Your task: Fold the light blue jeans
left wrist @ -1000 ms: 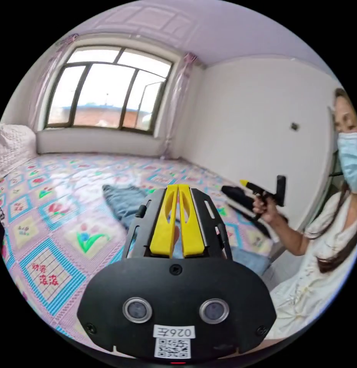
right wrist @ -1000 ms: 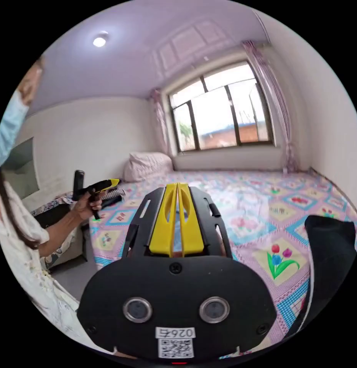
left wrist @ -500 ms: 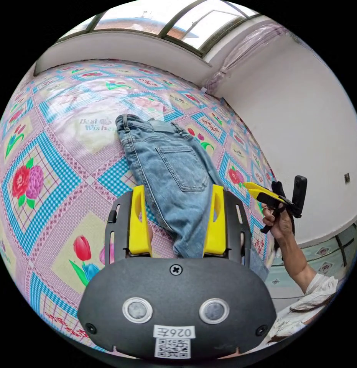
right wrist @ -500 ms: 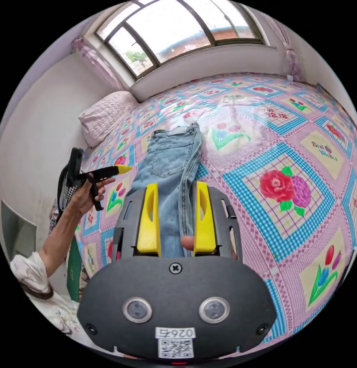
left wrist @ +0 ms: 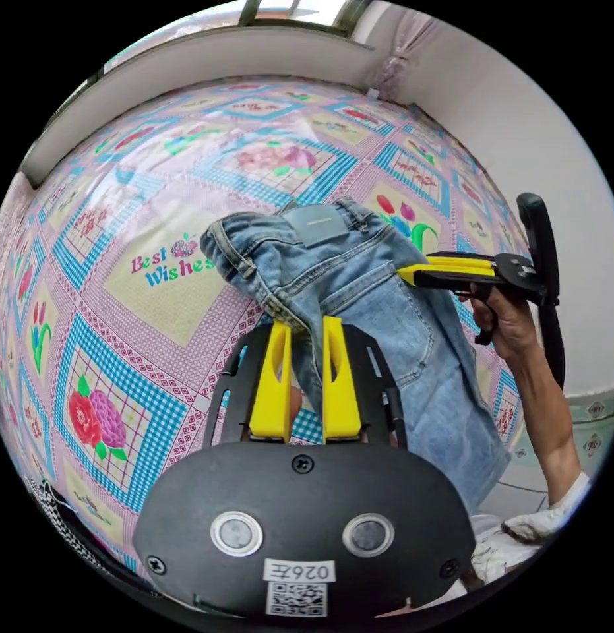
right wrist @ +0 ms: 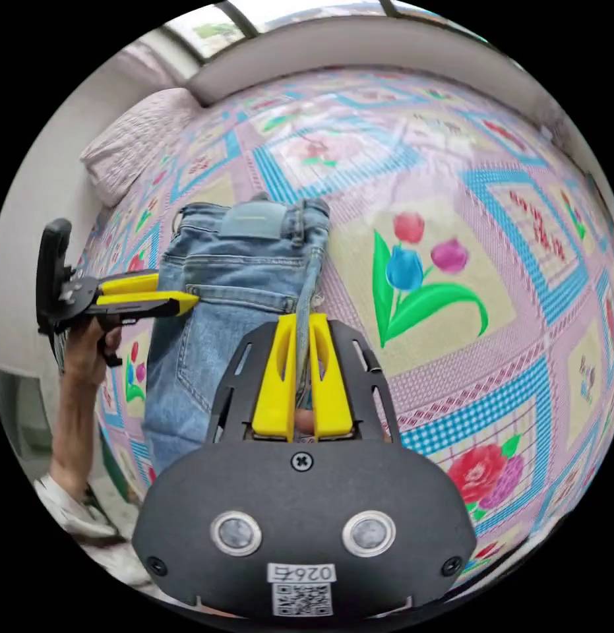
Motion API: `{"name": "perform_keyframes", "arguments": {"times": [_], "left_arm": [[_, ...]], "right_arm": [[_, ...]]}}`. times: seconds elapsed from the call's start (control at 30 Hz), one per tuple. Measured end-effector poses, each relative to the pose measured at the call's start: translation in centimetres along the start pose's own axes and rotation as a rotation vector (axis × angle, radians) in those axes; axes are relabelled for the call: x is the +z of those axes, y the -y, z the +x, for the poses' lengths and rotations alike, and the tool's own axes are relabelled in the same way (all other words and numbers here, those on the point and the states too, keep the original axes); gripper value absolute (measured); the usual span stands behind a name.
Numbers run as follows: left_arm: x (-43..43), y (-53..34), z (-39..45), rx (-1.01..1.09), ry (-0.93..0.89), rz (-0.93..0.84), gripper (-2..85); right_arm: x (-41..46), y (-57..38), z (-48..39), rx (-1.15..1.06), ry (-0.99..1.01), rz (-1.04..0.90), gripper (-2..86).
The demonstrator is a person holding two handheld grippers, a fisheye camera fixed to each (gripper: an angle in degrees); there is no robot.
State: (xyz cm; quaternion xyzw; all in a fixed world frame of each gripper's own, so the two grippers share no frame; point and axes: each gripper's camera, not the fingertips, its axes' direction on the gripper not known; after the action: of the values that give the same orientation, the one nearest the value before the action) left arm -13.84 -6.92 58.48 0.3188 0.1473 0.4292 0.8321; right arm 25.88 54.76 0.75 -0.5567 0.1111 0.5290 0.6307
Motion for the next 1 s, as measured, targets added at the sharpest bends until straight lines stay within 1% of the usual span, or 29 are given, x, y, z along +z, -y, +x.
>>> {"name": "perform_keyframes", "arguments": {"times": [0.03, 0.07, 0.1, 0.13, 0.17, 0.2, 0.27, 0.3, 0.33, 0.37, 0.4, 0.43, 0.47, 0.53, 0.57, 0.6, 0.63, 0.67, 0.7, 0.73, 0.77, 0.8, 0.83, 0.9, 0.93, 0.97, 1.0], "left_arm": [[-0.9, -0.7, -0.1, 0.013, -0.013, 0.034, 6.2], [-2.8, -2.3, -0.6, 0.041, -0.059, 0.108, 6.0], [-4.5, -4.2, -1.7, 0.05, -0.12, 0.183, 6.0], [-5.2, -5.3, -2.6, 0.043, -0.143, 0.209, 6.0], [-6.2, -7.2, -4.6, 0.02, -0.184, 0.243, 6.2], [-6.2, -8.7, -7.3, -0.046, -0.217, 0.241, 6.8], [-4.9, -10.6, -11.8, -0.178, -0.264, 0.185, 8.4], [-3.7, -11.9, -14.7, -0.291, -0.275, 0.133, 9.6], [-3.2, -12.5, -15.9, -0.327, -0.284, 0.107, 10.7], [-2.6, -13.6, -17.4, -0.355, -0.322, 0.081, 12.8], [-2.4, -14.5, -18.3, -0.373, -0.335, 0.071, 15.0], [-2.4, -14.8, -18.5, -0.371, -0.329, 0.065, 16.0], [-2.3, -15.1, -18.6, -0.355, -0.305, 0.051, 17.5], [-1.9, -15.0, -18.2, -0.328, -0.285, 0.034, 19.8], [-1.2, -14.6, -17.8, -0.295, -0.302, 0.016, 20.7], [-0.8, -14.1, -17.3, -0.289, -0.268, 0.004, 20.9], [-0.8, -13.8, -16.9, -0.267, -0.237, 0.004, 20.8], [-0.3, -12.9, -16.3, -0.244, -0.195, -0.019, 20.6], [-0.3, -11.9, -15.6, -0.219, -0.113, -0.046, 20.0], [-0.2, -11.3, -15.2, -0.186, -0.105, -0.056, 19.6], [0.1, -10.4, -14.9, -0.167, -0.072, -0.105, 14.7], [-0.1, -9.9, -14.2, -0.092, -0.048, -0.138, 10.6], [-0.4, -9.9, -14.1, -0.083, -0.054, -0.128, 9.0], [-2.9, -11.4, -14.1, -0.059, -0.031, -0.038, 4.3], [-3.6, -11.9, -14.3, -0.054, -0.044, -0.008, 4.1], [-4.9, -13.2, -14.7, -0.038, -0.072, 0.059, 3.5], [-5.7, -14.5, -15.6, -0.064, -0.105, 0.083, 3.7]], "right_arm": [[-1.4, -0.4, -1.1, -0.071, -0.004, 0.071, -0.9], [-2.3, -0.7, -1.7, -0.102, 0.021, 0.105, -1.0], [-4.6, -1.5, -3.1, -0.191, 0.141, 0.191, -1.1], [-6.9, -2.3, -4.3, -0.273, 0.283, 0.272, -1.1], [-7.8, -2.6, -4.9, -0.315, 0.327, 0.305, -1.2], [-8.7, -2.7, -6.1, -0.403, 0.342, 0.347, -1.1], [-6.5, -0.3, -6.2, -0.386, 0.254, 0.276, -0.6], [-2.9, 2.0, -5.3, -0.351, 0.232, 0.135, 0.2], [1.0, 3.8, -4.1, -0.277, 0.267, -0.012, 1.5], [2.6, 4.3, -3.5, -0.243, 0.254, -0.064, 2.2], [4.4, 4.6, -3.0, -0.215, 0.164, -0.106, 3.6], [4.8, 4.2, -2.8, -0.215, 0.073, -0.073, 4.6], [4.6, 3.9, -2.6, -0.212, 0.061, -0.042, 5.1], [3.6, 2.7, -1.4, -0.174, 0.136, 0.049, 7.4], [3.6, 2.5, -1.0, -0.158, 0.16, 0.056, 8.2], [3.8, 2.1, -0.3, -0.146, 0.206, 0.053, 10.1], [4.4, 1.8, 0.3, -0.124, 0.231, 0.035, 12.3], [4.9, 1.7, 0.6, -0.111, 0.243, 0.018, 12.6], [6.2, 1.4, 0.8, -0.111, 0.273, -0.014, 13.0], [7.0, 0.9, 0.7, -0.097, 0.269, -0.009, 10.8], [6.8, 0.6, 0.6, -0.096, 0.248, 0.021, 9.7], [6.6, 0.1, -0.1, -0.127, 0.231, 0.026, 3.6], [6.2, -0.4, -0.6, -0.141, 0.184, 0.067, 0.2], [5.7, -1.1, -1.8, -0.211, 0.122, 0.107, -0.6], [5.3, -1.5, -2.3, -0.243, 0.107, 0.123, -0.7], [5.0, -1.7, -2.5, -0.261, 0.112, 0.138, -0.4], [4.1, -2.3, -3.0, -0.307, 0.141, 0.177, 0.0]]}}
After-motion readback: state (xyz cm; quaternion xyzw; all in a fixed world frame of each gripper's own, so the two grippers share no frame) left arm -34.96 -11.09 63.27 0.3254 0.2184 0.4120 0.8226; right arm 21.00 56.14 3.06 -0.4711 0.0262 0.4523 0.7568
